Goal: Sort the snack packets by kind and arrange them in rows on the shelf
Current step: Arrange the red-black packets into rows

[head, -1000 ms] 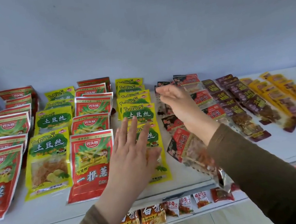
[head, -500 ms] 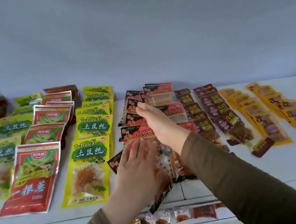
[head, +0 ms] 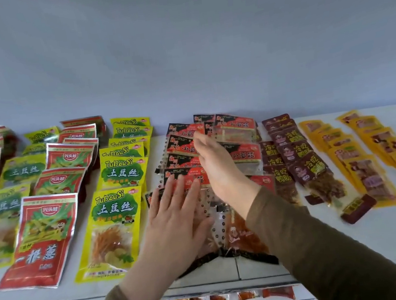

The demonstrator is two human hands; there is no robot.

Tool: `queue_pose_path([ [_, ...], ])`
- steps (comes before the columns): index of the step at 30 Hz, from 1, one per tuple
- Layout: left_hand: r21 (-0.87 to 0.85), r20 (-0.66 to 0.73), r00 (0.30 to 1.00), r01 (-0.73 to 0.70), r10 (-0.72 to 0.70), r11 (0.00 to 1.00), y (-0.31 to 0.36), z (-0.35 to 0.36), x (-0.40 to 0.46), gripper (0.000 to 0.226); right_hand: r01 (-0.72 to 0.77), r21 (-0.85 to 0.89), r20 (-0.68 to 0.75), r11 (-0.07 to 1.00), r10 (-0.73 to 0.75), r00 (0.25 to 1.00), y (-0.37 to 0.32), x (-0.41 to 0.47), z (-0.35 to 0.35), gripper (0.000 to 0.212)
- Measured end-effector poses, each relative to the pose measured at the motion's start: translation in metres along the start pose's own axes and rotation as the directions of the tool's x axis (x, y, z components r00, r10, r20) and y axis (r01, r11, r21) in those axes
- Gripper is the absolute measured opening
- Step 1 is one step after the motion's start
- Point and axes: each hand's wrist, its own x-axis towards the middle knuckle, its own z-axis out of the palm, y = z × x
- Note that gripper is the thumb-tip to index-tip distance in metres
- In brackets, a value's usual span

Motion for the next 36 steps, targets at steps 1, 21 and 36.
queue_pose_path([
  [1, 0.009, -0.009, 0.999, 0.031, -0.031, 0.999, 0.001, 0.004, -0.003, 0.077, 0.027, -0.017, -0.004, 0.999, -0.027, 1.0, 0.003, -0.006, 0.005, 0.05],
  [21, 0.026, 0.072, 0.996, -0.047, 0.045, 0.999, -0.014, 0.01, 0.007, 0.086, 0.161, -0.353, -0.014, 0.922, -0.177, 0.984, 0.015, 0.019, -0.012, 0.056],
  [36, -0.03, 0.067, 0.996, 0.061, -0.059, 0.998, -0.021, 0.005, 0.022, 0.088, 0.123, -0.352, -0.141, 0.928, -0.182, 0.973, 0.012, 0.039, 0.017, 0.048],
])
